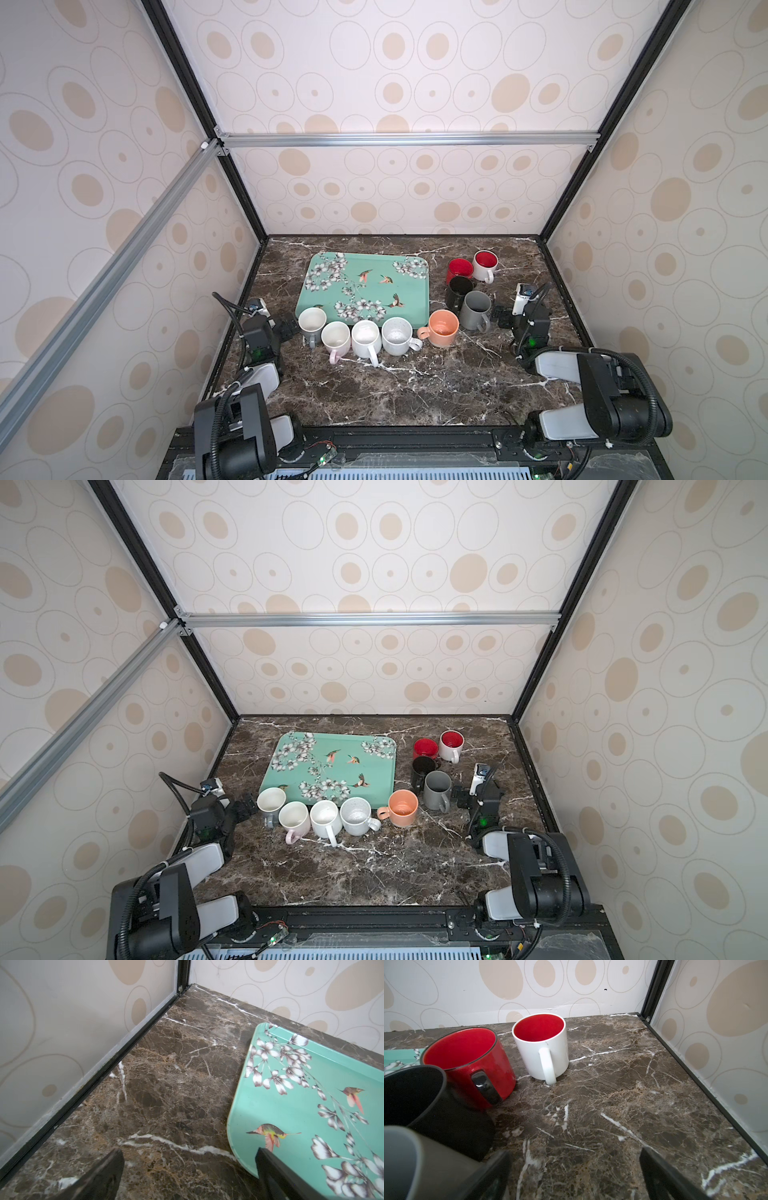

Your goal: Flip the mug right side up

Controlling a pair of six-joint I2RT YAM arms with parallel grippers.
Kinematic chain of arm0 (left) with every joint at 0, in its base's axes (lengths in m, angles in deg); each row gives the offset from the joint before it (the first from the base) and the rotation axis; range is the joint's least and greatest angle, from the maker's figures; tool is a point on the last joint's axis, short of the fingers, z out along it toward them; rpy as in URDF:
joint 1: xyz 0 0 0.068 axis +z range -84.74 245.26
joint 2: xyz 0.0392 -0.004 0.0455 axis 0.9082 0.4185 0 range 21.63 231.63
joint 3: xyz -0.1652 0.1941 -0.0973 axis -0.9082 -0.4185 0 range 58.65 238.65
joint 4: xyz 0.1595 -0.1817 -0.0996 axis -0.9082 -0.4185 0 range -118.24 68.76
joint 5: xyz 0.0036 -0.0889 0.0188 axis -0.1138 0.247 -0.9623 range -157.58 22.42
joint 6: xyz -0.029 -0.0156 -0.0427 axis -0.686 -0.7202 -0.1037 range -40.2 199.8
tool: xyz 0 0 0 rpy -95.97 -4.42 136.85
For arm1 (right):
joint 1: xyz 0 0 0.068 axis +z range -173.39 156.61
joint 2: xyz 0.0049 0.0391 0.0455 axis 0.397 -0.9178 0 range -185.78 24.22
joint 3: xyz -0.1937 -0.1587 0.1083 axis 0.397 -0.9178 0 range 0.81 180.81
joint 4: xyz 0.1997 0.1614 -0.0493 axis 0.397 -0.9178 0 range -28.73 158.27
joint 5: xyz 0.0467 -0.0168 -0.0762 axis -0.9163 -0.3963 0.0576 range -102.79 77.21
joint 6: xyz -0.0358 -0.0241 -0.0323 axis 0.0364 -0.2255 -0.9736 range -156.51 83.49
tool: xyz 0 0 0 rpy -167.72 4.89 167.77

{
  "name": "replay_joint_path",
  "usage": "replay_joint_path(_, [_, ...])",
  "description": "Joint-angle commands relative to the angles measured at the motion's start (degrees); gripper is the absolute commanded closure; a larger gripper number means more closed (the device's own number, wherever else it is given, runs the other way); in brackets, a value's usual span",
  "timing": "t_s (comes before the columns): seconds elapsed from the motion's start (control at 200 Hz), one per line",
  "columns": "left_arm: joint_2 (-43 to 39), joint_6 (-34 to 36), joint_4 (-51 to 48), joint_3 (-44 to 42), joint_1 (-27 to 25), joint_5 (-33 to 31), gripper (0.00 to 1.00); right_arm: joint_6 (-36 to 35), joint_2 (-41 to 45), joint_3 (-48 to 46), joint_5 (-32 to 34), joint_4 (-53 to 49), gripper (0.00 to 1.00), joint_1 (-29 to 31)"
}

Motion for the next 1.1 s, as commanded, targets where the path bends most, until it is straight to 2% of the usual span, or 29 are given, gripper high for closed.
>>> replay_joint_path(0.0, [0.50, 0.37, 5.73, -0.71, -1.11, -0.12, 0.00, -0.06, -1.48, -0.32, 1.47, 4.33, 0.00, -0.27])
replay_joint_path(0.245, [1.20, 0.79, 8.71, -1.42, -1.61, -1.33, 0.00, 0.19, -4.28, -1.39, 1.89, 8.85, 0.00, -0.29])
replay_joint_path(0.375, [-2.13, 0.55, 7.18, -2.29, -1.61, -6.11, 0.00, 0.22, -4.16, -1.56, 1.87, 8.95, 0.00, -0.27])
replay_joint_path(0.46, [-5.40, 2.73, 4.26, -1.58, -1.52, -6.46, 0.00, 0.21, -4.18, -1.58, 1.87, 8.96, 0.00, -0.27])
replay_joint_path(0.59, [-8.64, 2.17, -5.99, 3.00, -1.23, -6.66, 0.00, 0.27, -4.25, -1.47, 1.91, 8.88, 0.00, -0.27])
replay_joint_path(0.725, [-9.15, -4.80, -20.78, 10.33, 0.77, -5.36, 0.01, 0.13, -4.27, -1.22, 1.80, 8.46, 0.00, -0.27])
replay_joint_path(0.8, [-7.89, -8.19, -28.73, 14.69, 1.58, -2.19, 0.04, -0.01, -4.50, -1.05, 1.45, 8.29, 0.00, -0.27])
replay_joint_path(0.94, [-3.97, -10.15, -40.48, 21.68, 1.66, 4.42, 0.15, -0.03, -4.51, -1.10, 1.44, 8.22, 0.00, -0.27])
replay_joint_path(1.02, [-3.01, -10.20, -44.20, 23.20, 1.73, 7.79, 0.23, 0.03, -4.51, -1.04, 1.47, 8.21, 0.00, -0.32])
replay_joint_path(1.095, [-3.84, -10.46, -46.20, 22.91, 1.66, 9.87, 0.26, -0.01, -4.51, -0.95, 1.47, 8.13, 0.00, -0.28])
